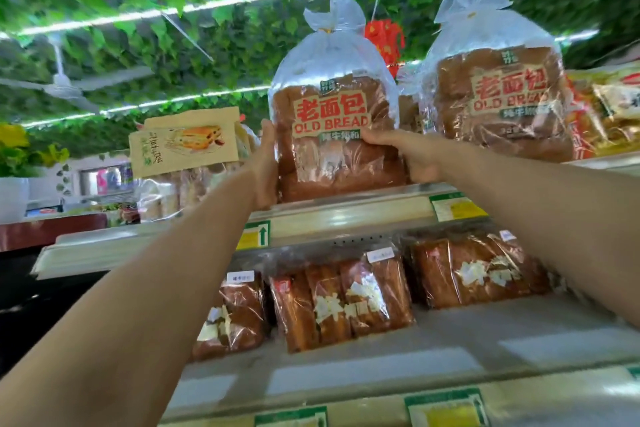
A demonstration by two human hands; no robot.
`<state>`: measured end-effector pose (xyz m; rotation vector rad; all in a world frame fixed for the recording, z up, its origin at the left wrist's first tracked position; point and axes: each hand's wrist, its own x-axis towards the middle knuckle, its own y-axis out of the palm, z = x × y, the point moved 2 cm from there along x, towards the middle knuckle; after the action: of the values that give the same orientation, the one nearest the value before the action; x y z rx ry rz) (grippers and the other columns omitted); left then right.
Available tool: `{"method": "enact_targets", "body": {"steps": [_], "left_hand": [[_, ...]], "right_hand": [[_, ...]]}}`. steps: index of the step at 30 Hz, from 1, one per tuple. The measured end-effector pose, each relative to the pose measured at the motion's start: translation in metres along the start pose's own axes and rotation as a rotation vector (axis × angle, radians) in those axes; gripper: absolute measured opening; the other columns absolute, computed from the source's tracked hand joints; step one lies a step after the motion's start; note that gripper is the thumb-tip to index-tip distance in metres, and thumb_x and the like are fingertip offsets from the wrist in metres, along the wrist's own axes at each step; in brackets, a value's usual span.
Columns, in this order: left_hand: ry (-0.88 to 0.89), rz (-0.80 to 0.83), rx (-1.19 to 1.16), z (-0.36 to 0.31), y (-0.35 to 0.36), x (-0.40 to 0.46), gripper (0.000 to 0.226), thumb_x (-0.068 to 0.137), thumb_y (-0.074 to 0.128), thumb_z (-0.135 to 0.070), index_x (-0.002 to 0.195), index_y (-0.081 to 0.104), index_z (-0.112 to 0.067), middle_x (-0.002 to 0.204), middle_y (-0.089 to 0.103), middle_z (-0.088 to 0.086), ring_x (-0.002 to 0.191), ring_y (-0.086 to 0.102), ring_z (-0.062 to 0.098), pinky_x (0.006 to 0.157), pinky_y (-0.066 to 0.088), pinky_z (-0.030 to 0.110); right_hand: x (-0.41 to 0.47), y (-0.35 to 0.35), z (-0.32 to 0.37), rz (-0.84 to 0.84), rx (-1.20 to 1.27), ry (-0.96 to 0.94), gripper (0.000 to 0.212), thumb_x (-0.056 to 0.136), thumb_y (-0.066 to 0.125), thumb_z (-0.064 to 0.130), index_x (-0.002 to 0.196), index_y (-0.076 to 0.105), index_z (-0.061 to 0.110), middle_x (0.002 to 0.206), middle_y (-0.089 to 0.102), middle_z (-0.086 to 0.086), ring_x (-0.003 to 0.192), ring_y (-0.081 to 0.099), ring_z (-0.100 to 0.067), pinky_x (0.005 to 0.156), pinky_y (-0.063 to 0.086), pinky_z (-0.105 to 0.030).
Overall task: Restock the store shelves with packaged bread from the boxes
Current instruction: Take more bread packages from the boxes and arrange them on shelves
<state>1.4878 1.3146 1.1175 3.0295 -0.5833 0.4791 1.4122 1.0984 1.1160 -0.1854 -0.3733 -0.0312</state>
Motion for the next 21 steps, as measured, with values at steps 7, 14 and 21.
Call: {"method": "enact_targets", "body": {"steps": [7,14,21], "left_hand": [[-0.037,0.016,0.079,0.002,0.011,0.007,0.099,0.082,0.008,-0.087,0.120,0.067,-0.016,0.103,0.074,0.012,0.087,0.074,0.024,0.058,0.059,0.032],[-0.008,-0.132,0.170,0.003,0.011,0.005,0.090,0.088,0.007,-0.081,0.155,0.027,-0.025,0.160,0.031,0.010,0.145,0.032,0.030,0.119,0.022,0.053],[0.281,-0.433,0.007,-0.004,0.015,-0.009,0.082,0.092,0.028,-0.074,0.156,0.018,-0.024,0.166,0.011,0.006,0.150,0.019,0.030,0.120,0.017,0.055]], "right_hand": [[0.000,-0.009,-0.002,-0.082,0.089,0.022,0.023,0.089,0.067,0.033,0.094,0.069,0.011,0.082,0.071,-0.004,0.069,0.068,-0.014,0.069,0.059,-0.028],[-0.005,-0.012,0.002,-0.183,-0.101,-0.043,0.035,0.082,0.074,0.042,0.104,0.069,0.015,0.100,0.074,-0.001,0.095,0.068,-0.016,0.094,0.051,-0.037],[-0.030,-0.015,0.006,-0.510,-0.468,-0.202,0.080,0.088,0.054,0.063,0.147,0.031,0.013,0.145,0.044,-0.006,0.129,0.045,-0.024,0.105,0.038,-0.037]]}}
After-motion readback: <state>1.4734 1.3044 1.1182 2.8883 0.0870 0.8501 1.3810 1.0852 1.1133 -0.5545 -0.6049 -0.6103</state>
